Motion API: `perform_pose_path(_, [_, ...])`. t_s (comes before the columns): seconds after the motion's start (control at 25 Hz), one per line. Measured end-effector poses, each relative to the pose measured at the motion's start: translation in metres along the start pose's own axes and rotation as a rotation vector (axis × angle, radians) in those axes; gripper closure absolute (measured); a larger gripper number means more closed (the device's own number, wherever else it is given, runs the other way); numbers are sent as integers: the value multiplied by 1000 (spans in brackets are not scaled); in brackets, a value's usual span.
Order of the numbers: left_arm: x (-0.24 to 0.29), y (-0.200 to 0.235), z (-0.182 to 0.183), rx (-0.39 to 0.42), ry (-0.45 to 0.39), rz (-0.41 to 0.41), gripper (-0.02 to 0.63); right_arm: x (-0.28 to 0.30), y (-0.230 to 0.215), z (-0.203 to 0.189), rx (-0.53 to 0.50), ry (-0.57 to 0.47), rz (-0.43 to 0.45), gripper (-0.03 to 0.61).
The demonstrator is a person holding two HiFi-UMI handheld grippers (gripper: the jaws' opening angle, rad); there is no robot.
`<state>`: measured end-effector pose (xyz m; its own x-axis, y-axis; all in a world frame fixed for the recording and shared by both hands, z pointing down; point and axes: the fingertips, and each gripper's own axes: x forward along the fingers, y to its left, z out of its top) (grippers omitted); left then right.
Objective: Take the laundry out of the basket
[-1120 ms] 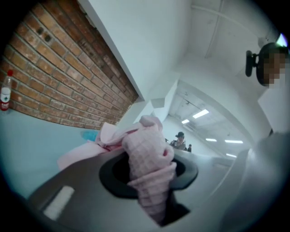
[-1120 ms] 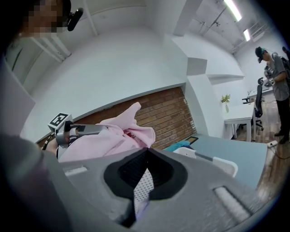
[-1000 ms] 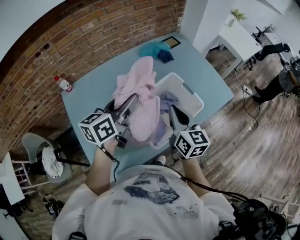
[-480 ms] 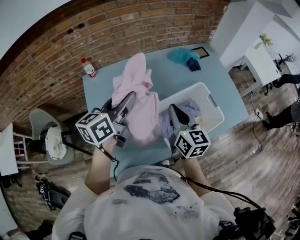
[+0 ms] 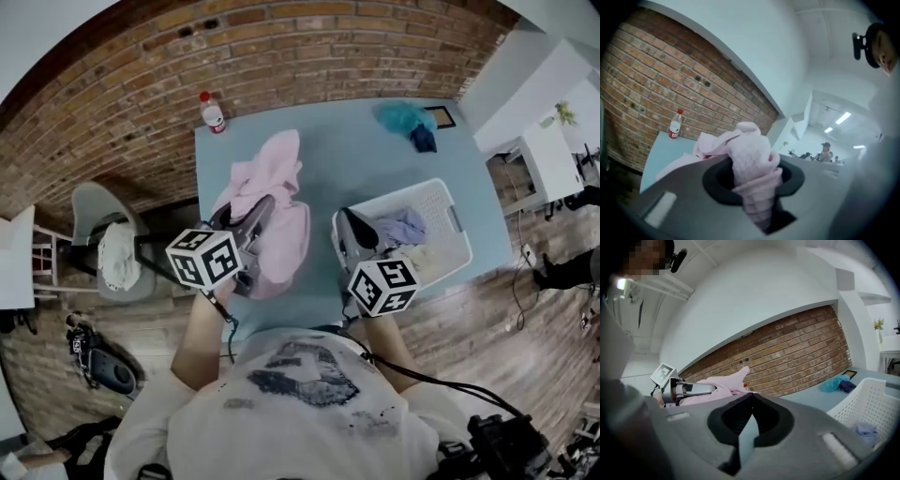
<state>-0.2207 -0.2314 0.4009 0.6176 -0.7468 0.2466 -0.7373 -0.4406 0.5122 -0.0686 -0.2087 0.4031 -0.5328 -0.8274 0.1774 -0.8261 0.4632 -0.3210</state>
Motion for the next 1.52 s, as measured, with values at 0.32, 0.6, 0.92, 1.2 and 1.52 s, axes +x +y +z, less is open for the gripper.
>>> perform_pose_path(0.32, [-7,48,-42,-9,35,100,491,23,11,-23,6,55,26,581])
perform_pose_path(0.6, [-2,82,-86,-1,103,167,491,32,14,-45,9,105,31,581])
perform_pose_path(0.92, [5,108,-138,-37,172,204,489,32,6,-63,9,140,10,581])
perform_pose_path(1.2, [11,124,-168,-23,223,248,483,32,2,-73,16,163,7,581])
perform_pose_path(1.52, [16,130,-209,-28,305,257,467,32,0,-73,19,160,5,581])
